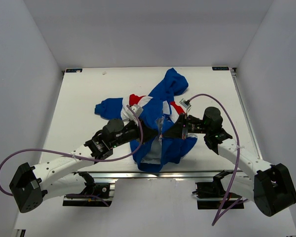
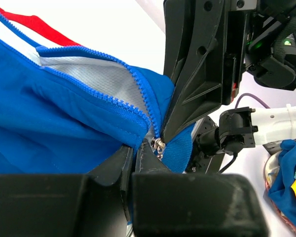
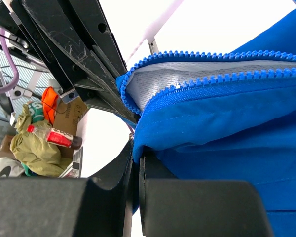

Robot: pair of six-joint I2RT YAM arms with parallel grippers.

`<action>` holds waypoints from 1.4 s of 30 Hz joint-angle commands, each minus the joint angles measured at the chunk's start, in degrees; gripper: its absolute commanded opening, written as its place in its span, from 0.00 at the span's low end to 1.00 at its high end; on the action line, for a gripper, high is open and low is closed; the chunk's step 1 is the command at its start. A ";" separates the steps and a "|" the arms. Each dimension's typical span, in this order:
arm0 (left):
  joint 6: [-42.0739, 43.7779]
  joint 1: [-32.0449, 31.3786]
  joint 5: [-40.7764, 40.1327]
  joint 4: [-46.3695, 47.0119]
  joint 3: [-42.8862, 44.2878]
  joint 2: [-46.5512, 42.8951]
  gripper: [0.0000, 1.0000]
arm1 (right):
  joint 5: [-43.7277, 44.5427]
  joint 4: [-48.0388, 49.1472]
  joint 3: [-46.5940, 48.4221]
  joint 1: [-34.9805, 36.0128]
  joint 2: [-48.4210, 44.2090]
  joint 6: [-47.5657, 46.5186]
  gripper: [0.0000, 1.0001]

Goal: Zip up the jacket

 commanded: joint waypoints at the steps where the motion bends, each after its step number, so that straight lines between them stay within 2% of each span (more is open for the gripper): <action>1: 0.42 -0.26 1.93 0.52 2.25 -0.88 0.10 | -1.91 0.12 0.90 -0.20 -0.34 -1.93 0.00; 9: -0.02 -0.26 3.68 1.23 2.08 -0.71 0.02 | -1.65 0.21 0.55 -0.20 -0.25 -3.43 0.00; 31: -1.51 -0.26 6.85 4.57 0.67 0.43 0.00 | -0.95 3.99 0.02 -0.20 -0.34 -4.04 0.00; 42: -2.39 -0.26 9.22 3.07 1.55 2.63 0.00 | 0.20 4.61 0.81 -0.29 -1.57 -5.62 0.00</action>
